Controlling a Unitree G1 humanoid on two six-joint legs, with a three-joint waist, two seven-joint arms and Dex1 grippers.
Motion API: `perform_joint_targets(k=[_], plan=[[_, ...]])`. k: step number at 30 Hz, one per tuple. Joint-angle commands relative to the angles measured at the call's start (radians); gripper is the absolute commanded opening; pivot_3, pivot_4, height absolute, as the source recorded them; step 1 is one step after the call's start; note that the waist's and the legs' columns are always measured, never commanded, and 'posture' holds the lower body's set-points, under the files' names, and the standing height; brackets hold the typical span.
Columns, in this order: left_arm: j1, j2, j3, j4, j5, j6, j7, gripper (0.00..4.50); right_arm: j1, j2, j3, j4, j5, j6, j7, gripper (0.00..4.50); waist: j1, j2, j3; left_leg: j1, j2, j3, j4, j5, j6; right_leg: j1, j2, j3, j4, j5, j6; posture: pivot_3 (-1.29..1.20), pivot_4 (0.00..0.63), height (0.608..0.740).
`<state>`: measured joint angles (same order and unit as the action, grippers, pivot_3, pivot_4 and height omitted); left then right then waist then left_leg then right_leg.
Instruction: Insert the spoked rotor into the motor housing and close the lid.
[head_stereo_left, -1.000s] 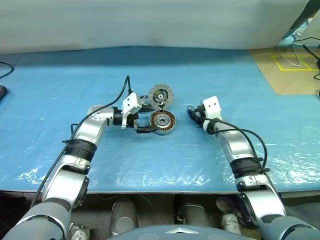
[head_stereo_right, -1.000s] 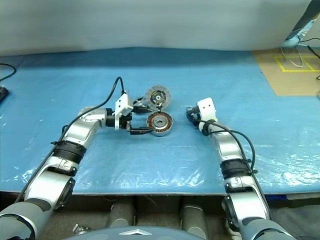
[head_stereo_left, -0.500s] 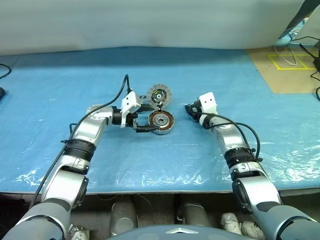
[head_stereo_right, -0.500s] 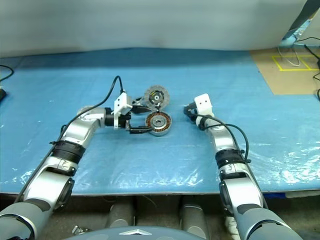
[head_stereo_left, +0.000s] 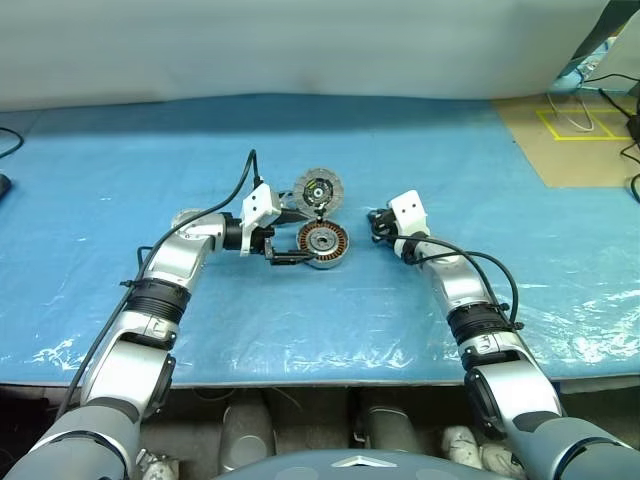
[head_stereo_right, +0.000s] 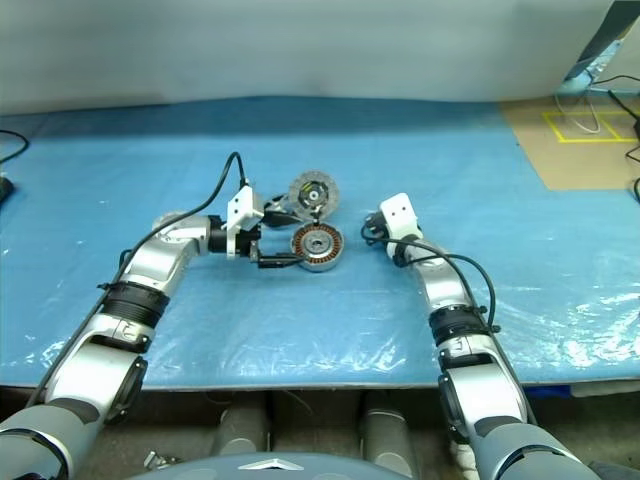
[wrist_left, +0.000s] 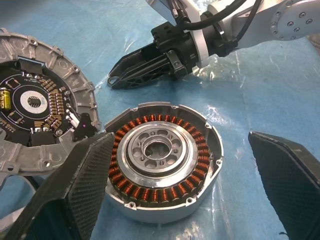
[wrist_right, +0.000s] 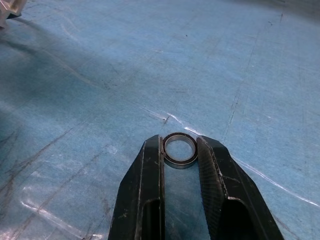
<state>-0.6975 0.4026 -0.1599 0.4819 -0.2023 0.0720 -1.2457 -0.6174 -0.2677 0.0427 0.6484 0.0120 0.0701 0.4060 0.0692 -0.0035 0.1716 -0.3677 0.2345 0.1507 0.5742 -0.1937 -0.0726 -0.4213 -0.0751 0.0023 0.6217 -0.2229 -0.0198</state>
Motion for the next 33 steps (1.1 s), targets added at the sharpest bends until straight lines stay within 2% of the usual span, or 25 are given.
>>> perform_joint_targets(k=[1, 6, 11, 15, 19, 21, 27, 33], plan=[[-0.011, 0.003, 0.012, -0.017, -0.006, -0.017, -0.002, 4.50, 0.039, -0.006, 0.007, 0.024, -0.015, 0.031, 0.002, 0.57, 0.000, 0.000, 0.000, 0.000, 0.000, 0.000, 0.000, 0.000, 0.000, 0.000, 0.000, 0.000, 0.000, 0.000, 0.000, 0.00, 0.150, 0.740], [-0.003, 0.025, 0.005, -0.038, -0.013, 0.015, -0.039, 4.50, 0.072, -0.020, -0.001, -0.098, 0.021, 0.071, 0.060, 0.57, 0.001, 0.000, 0.000, -0.001, 0.000, 0.000, -0.001, 0.000, 0.000, 0.000, 0.000, 0.000, -0.001, 0.000, 0.000, 0.00, 0.150, 0.740], [-0.003, 0.049, 0.023, -0.047, -0.023, 0.034, -0.054, 4.50, 0.158, -0.073, -0.039, -0.445, 0.128, 0.180, 0.161, 0.57, 0.002, 0.000, 0.000, -0.002, 0.000, 0.000, -0.005, 0.000, 0.000, -0.001, 0.001, -0.001, -0.004, 0.001, 0.002, 0.00, 0.150, 0.740], [0.017, 0.066, 0.018, -0.077, -0.034, 0.053, -0.076, 4.50, 0.218, -0.151, -0.024, -0.719, 0.248, 0.354, 0.293, 0.57, 0.002, 0.001, 0.001, -0.003, 0.000, 0.000, -0.007, 0.000, 0.000, -0.002, 0.001, -0.001, -0.007, 0.002, 0.004, 0.00, 0.150, 0.740], [0.037, 0.074, 0.011, -0.093, -0.029, 0.053, -0.080, 4.50, 0.219, -0.201, 0.034, -0.858, 0.323, 0.476, 0.392, 0.57, 0.002, 0.001, 0.001, -0.001, 0.001, 0.000, -0.009, 0.000, 0.000, -0.002, 0.001, -0.001, -0.007, 0.002, 0.003, 0.00, 0.150, 0.740], [0.044, 0.074, 0.011, -0.094, -0.026, 0.051, -0.079, 4.50, 0.197, -0.197, 0.065, -0.868, 0.332, 0.499, 0.414, 0.57, 0.001, 0.001, 0.001, -0.001, 0.001, 0.000, -0.009, 0.000, 0.000, -0.002, 0.001, -0.001, -0.007, 0.000, 0.000, 0.00, 0.150, 0.740], [0.053, 0.079, 0.013, -0.070, 0.002, 0.009, -0.049, 4.50, 0.096, -0.147, 0.208, -0.711, 0.218, 0.403, 0.432, 0.57, 0.000, 0.001, 0.001, -0.002, 0.000, 0.000, -0.007, 0.000, 0.000, -0.002, 0.001, -0.001, -0.006, 0.000, 0.000, 0.00, 0.150, 0.740], [0.091, 0.070, 0.012, -0.086, 0.009, -0.014, -0.013, 4.50, 0.027, -0.099, 0.260, -0.544, 0.138, 0.298, 0.437, 0.57, 0.000, 0.001, 0.001, -0.002, 0.000, 0.000, -0.008, 0.000, 0.000, -0.002, 0.001, -0.001, -0.007, 0.001, 0.002, 0.00, 0.150, 0.740]])
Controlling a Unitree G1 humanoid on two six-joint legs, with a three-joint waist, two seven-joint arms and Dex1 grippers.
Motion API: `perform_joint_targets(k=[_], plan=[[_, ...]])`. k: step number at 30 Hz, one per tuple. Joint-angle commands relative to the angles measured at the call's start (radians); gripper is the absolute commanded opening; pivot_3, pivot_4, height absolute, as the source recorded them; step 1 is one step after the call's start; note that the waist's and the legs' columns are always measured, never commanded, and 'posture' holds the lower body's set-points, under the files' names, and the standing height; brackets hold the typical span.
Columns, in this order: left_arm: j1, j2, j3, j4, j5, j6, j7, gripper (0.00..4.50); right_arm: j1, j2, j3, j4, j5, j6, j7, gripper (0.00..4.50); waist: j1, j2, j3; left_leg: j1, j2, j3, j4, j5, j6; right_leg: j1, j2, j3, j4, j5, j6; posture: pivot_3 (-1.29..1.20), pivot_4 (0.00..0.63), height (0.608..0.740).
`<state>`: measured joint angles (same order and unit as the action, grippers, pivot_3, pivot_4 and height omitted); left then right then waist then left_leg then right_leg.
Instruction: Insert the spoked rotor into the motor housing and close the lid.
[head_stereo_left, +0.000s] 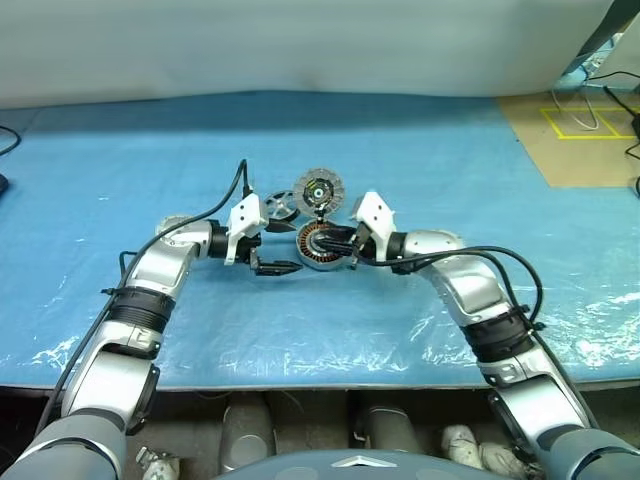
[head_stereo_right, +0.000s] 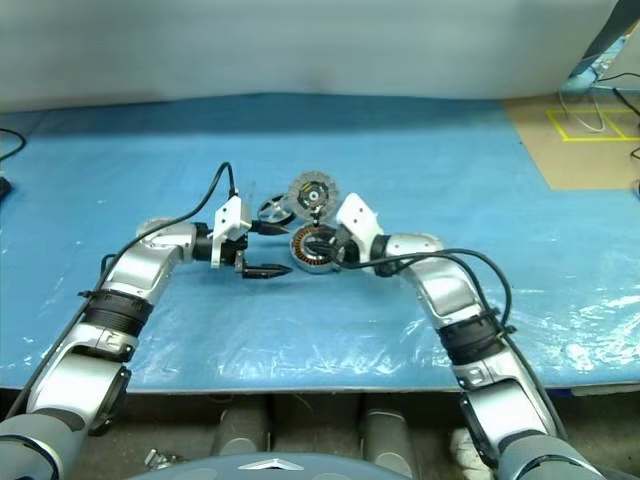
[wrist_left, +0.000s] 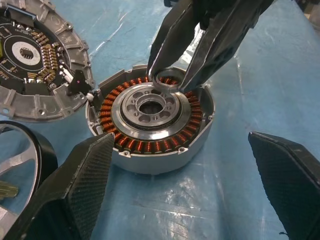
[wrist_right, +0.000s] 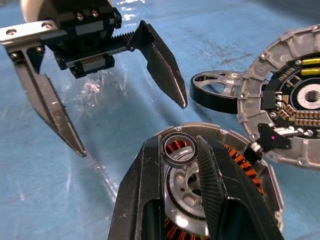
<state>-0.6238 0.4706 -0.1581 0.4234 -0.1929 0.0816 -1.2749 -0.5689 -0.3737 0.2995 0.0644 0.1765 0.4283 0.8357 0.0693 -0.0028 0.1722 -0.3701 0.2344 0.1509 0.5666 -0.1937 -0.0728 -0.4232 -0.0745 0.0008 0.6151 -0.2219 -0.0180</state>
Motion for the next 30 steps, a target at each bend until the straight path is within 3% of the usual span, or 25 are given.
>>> perform_joint_targets(k=[1, 30], plan=[[0.025, 0.002, 0.008, -0.033, 0.001, -0.029, 0.018, 4.50, -0.023, 0.013, 0.000, 0.054, -0.028, -0.079, 0.010, 0.57, 0.001, 0.000, 0.000, 0.000, 0.000, 0.000, 0.000, 0.000, 0.000, 0.000, 0.000, 0.000, 0.000, 0.001, 0.001, 0.00, 0.150, 0.740], [0.021, -0.015, 0.003, -0.037, 0.005, -0.036, 0.037, 4.50, -0.007, 0.027, -0.049, 0.126, -0.041, -0.091, -0.015, 0.57, 0.000, 0.000, 0.000, 0.000, 0.001, 0.000, 0.004, 0.000, 0.000, 0.000, 0.000, 0.000, 0.005, -0.001, -0.001, 0.00, 0.150, 0.740]])
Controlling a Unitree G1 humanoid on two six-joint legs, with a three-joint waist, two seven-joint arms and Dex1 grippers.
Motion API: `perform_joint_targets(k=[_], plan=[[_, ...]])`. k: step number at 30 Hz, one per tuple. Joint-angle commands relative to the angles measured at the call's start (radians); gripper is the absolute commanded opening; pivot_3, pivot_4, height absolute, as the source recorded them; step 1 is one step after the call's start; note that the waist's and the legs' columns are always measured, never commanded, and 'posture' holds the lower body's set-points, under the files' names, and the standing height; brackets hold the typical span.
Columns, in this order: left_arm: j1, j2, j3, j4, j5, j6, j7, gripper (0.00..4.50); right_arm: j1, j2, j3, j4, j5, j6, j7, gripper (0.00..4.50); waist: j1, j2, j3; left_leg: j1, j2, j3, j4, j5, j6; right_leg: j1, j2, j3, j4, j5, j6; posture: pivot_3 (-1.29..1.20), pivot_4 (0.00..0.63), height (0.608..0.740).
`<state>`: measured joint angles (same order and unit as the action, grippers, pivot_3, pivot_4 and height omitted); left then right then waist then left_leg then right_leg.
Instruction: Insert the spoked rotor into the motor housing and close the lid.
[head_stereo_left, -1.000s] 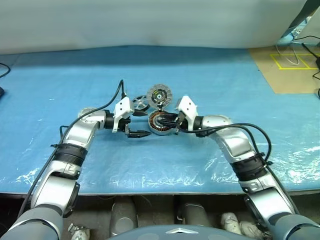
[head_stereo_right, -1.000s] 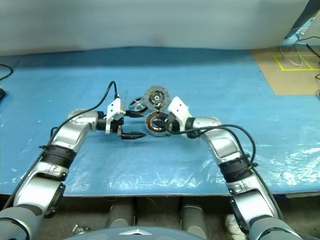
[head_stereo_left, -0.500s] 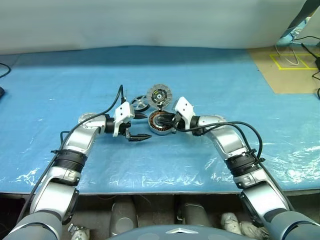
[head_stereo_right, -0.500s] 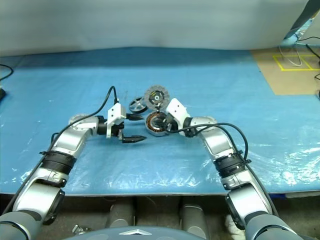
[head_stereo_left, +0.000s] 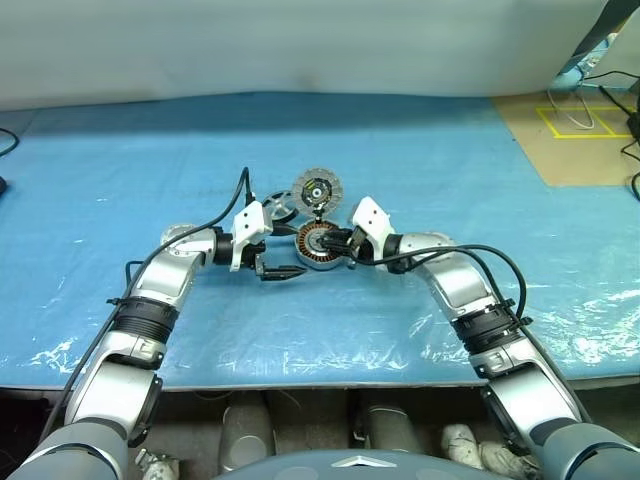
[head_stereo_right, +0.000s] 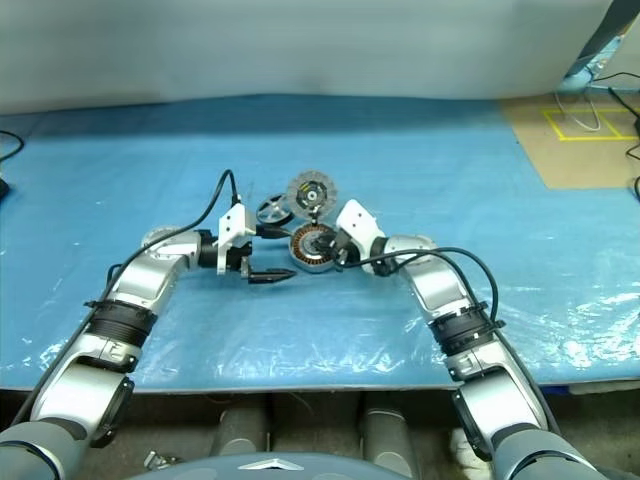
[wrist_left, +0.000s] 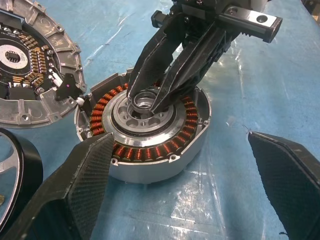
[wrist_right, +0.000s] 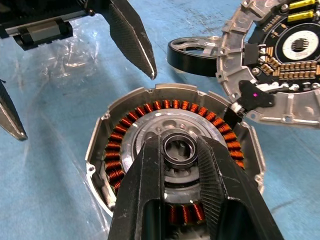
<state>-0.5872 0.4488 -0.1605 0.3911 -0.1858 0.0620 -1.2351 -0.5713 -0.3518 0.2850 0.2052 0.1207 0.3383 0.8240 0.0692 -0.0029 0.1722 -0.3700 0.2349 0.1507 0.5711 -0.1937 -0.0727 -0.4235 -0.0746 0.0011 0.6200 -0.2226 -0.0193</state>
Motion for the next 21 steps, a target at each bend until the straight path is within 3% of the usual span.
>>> perform_joint_targets(k=[1, 21], plan=[[-0.016, 0.007, 0.005, -0.004, -0.001, -0.017, -0.002, 4.50, -0.007, 0.009, -0.040, -0.011, 0.019, 0.003, -0.006, 0.57, 0.000, 0.000, 0.000, 0.000, 0.000, 0.000, 0.000, 0.000, 0.000, 0.000, 0.000, 0.000, 0.000, 0.000, 0.000, 0.00, 0.150, 0.740], [-0.017, 0.006, 0.001, -0.004, 0.007, -0.019, -0.004, 4.50, -0.006, 0.032, -0.038, 0.013, 0.005, -0.002, 0.003, 0.57, 0.000, 0.000, 0.000, 0.001, 0.000, 0.000, 0.001, 0.000, 0.000, 0.000, 0.000, 0.000, 0.002, 0.000, 0.000, 0.00, 0.150, 0.740]])
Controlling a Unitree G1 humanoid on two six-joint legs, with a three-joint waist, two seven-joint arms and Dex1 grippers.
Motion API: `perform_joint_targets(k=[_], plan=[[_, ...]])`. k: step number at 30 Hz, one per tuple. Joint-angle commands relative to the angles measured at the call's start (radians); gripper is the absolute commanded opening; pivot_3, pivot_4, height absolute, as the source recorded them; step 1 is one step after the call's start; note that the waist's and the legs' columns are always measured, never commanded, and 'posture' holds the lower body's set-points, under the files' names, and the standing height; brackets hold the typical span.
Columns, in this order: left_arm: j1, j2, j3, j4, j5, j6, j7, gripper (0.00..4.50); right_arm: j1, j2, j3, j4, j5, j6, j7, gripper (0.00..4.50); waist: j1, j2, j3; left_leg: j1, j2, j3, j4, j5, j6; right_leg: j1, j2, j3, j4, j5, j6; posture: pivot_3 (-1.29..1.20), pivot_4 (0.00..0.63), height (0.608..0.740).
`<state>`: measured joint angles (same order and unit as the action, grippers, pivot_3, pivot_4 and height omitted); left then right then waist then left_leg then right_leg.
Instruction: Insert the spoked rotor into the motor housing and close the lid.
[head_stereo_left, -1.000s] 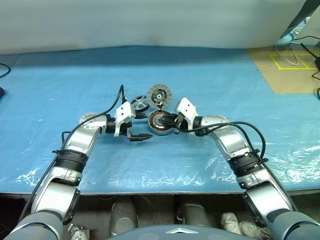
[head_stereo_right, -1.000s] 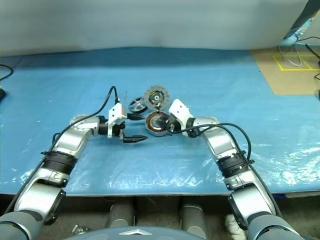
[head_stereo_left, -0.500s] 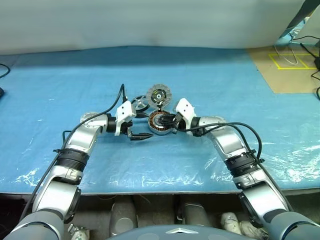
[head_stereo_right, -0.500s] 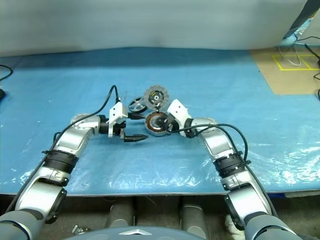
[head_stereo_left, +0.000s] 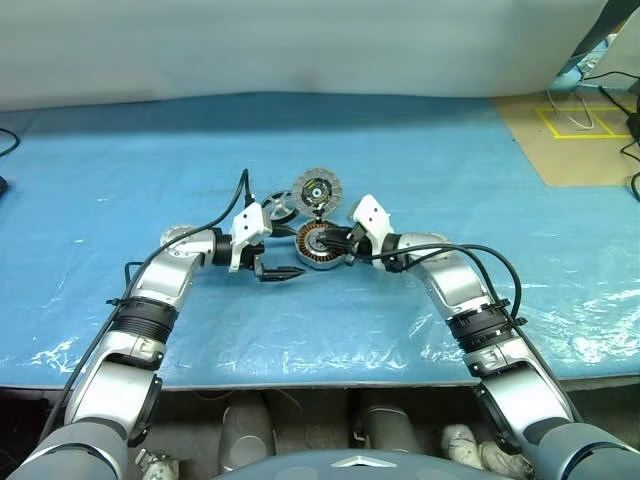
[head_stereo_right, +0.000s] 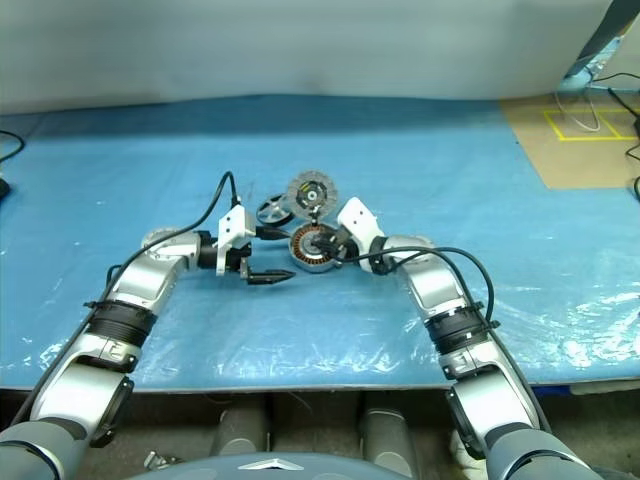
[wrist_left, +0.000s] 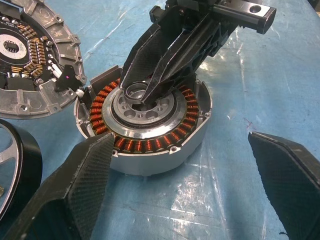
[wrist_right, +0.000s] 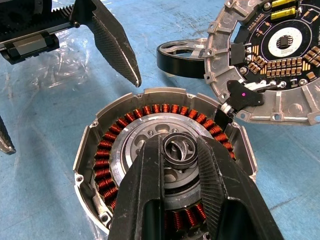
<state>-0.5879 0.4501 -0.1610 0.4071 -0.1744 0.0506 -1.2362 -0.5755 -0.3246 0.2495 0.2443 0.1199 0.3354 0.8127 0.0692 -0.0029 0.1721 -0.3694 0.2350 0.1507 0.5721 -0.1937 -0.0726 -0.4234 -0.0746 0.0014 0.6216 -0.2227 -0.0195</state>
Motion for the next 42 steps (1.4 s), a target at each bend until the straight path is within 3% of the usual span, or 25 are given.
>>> perform_joint_targets(k=[1, 20, 26, 39, 42], plan=[[-0.016, 0.005, 0.001, -0.020, -0.003, -0.009, -0.002, 4.50, -0.002, 0.006, -0.002, -0.029, 0.009, 0.003, 0.017, 0.57, 0.000, 0.000, 0.000, 0.000, 0.000, 0.000, 0.000, 0.000, 0.000, 0.000, 0.000, 0.000, 0.000, 0.000, 0.000, 0.00, 0.150, 0.740], [-0.015, 0.008, -0.008, -0.002, 0.023, -0.034, 0.003, 4.50, 0.015, 0.006, 0.016, 0.011, -0.029, -0.036, 0.027, 0.57, 0.000, 0.000, 0.000, 0.000, 0.000, 0.000, 0.000, 0.000, 0.000, 0.000, 0.000, 0.000, 0.000, 0.000, 0.000, 0.00, 0.150, 0.740], [-0.017, 0.008, -0.006, -0.003, 0.020, -0.032, 0.004, 4.50, 0.011, 0.022, 0.000, 0.015, -0.028, -0.020, -0.002, 2.59, 0.000, 0.000, 0.000, 0.000, 0.000, 0.000, 0.000, 0.000, 0.000, 0.000, 0.000, 0.000, 0.000, 0.000, 0.000, 0.00, 0.150, 0.740], [-0.021, 0.007, -0.005, 0.004, 0.019, -0.033, 0.002, 4.50, -0.013, 0.054, -0.098, -0.074, 0.078, 0.025, -0.009, 2.59, 0.000, 0.000, 0.000, 0.000, 0.000, 0.000, 0.000, 0.000, 0.000, 0.000, 0.000, 0.000, 0.000, 0.000, 0.000, 0.00, 0.150, 0.740], [-0.021, 0.005, -0.005, 0.003, 0.017, -0.033, 0.002, 4.50, 0.000, 0.062, -0.078, -0.032, 0.035, -0.010, -0.037, 1.97, 0.000, 0.000, 0.000, 0.000, 0.000, 0.000, 0.000, 0.000, 0.000, 0.000, 0.000, 0.000, 0.000, 0.000, 0.000, 0.00, 0.150, 0.740]])
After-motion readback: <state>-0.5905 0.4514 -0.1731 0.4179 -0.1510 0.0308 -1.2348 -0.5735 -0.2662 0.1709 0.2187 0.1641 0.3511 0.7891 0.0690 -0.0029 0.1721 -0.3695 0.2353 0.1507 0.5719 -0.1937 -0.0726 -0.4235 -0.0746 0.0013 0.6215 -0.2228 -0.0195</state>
